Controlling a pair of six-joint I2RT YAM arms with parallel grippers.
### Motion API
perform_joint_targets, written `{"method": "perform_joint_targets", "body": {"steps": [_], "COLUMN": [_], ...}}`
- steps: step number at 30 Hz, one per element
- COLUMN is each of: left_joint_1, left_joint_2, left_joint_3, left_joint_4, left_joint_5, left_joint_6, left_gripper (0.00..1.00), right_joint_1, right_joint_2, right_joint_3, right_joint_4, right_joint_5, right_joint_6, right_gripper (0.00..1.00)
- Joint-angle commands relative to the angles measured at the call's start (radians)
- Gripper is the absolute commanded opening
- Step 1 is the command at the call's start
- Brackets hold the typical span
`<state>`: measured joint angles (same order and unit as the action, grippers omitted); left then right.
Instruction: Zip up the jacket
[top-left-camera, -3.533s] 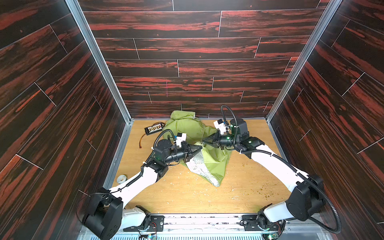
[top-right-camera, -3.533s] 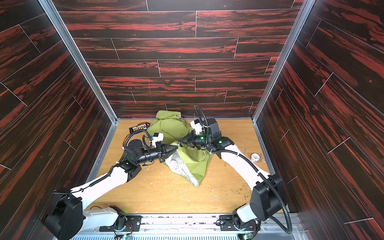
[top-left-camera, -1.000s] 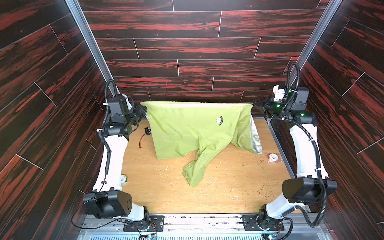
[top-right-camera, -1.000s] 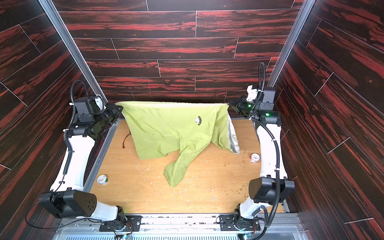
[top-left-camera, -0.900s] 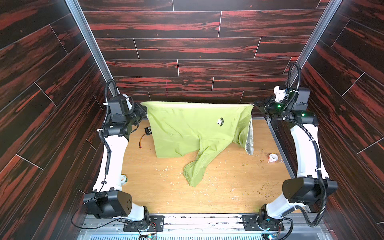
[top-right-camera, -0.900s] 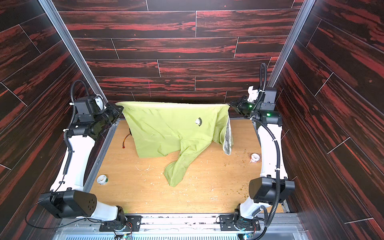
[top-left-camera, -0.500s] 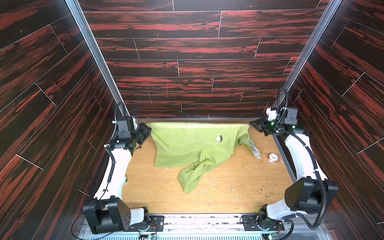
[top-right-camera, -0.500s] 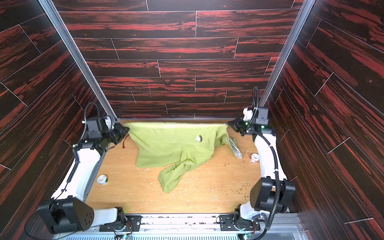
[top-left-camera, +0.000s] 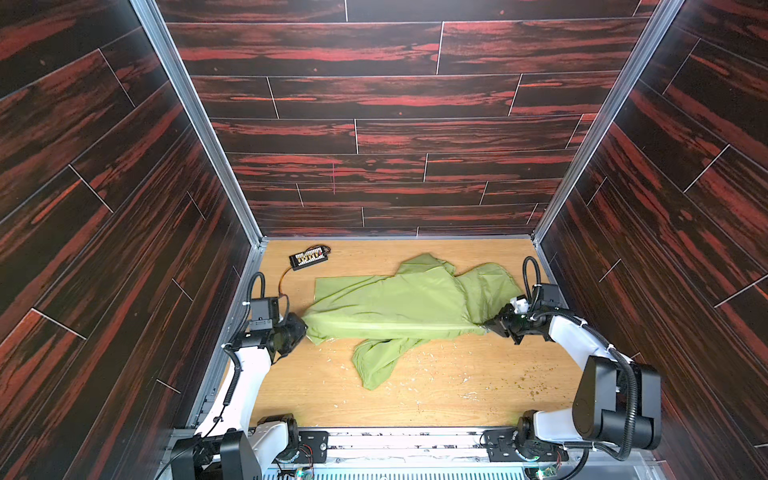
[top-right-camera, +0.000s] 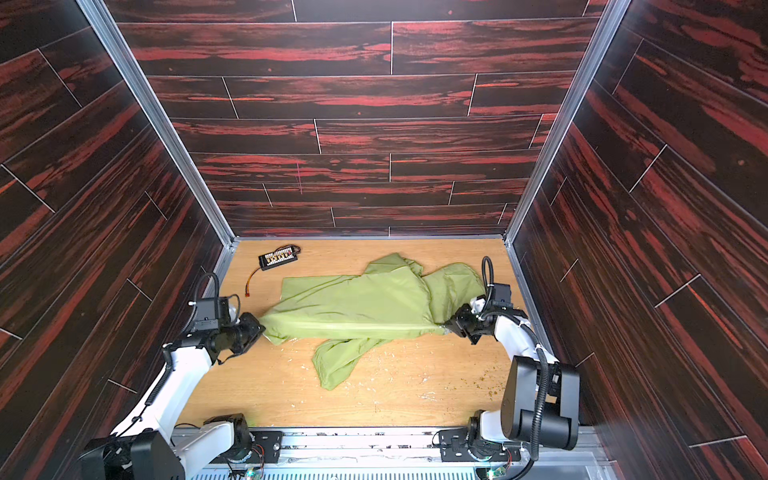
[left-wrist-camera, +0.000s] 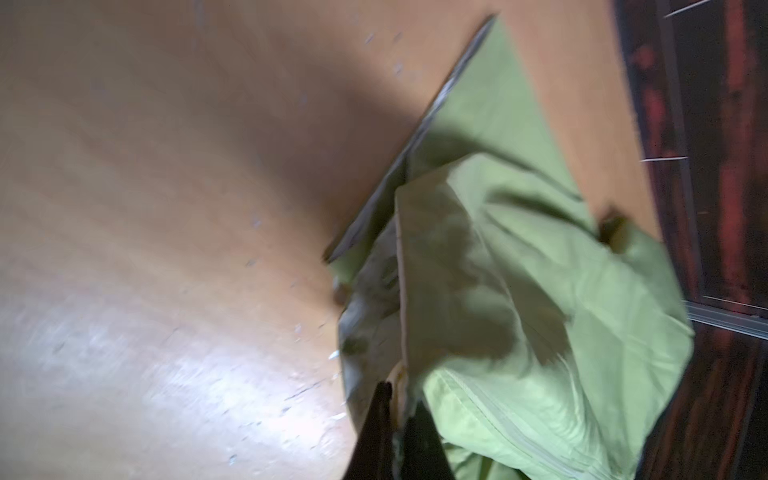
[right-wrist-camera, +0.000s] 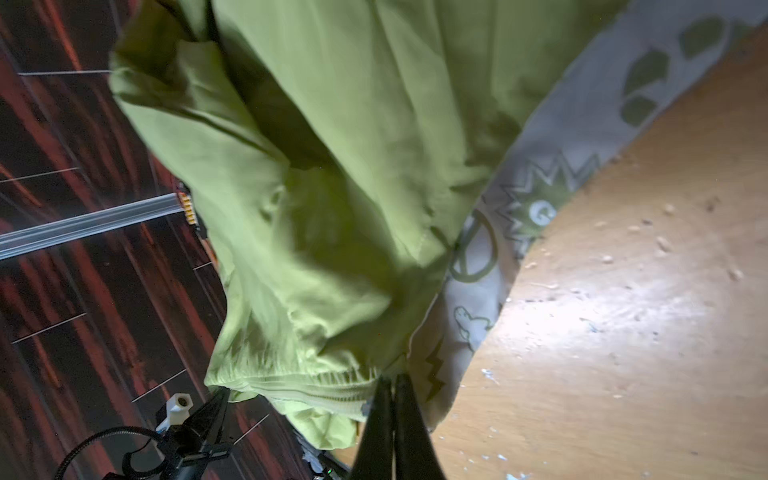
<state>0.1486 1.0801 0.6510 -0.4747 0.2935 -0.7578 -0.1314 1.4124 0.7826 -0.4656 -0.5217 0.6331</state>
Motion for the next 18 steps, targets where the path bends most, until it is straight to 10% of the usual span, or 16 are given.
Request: {"method": "perform_joint_targets", "body": {"steps": [1, 6, 12, 15, 18], "left_joint_1": [0.009, 0.011, 0.011, 0.011, 0.011], "left_joint_2": [0.028, 0.122, 0.126, 0.071, -0.031], "left_joint_3": [-0.018, -0.006, 0.142, 0.187, 0.209], "left_joint_4": [-0.003, -0.005, -0.162, -0.202, -0.179], "left_joint_5": [-0.033, -0.034, -0.116, -0.166, -0.226], "left_joint_6": [0.01, 0.052, 0.167, 0.178, 0.176], "left_gripper": [0.0, 0.07, 0.54, 0.99, 1.0], "right_joint_1": [-0.009, -0.008, -0.023, -0.037, -0.037], "right_joint_2": [0.043, 0.096, 0.068, 0.04, -0.02], "right_joint_3": [-0.014, 0.004, 0.123, 0.177, 0.215], "right_joint_4": [0.031, 0.03, -0.069, -0.098, -0.08], "right_joint_5": [0.04, 0.055, 0.128, 0.165, 0.232], "right_joint_6": [-0.032, -0.069, -0.146, -0.16, -0.166], "right_gripper": [0.0, 0.03, 0.49, 0.55, 0.6]}}
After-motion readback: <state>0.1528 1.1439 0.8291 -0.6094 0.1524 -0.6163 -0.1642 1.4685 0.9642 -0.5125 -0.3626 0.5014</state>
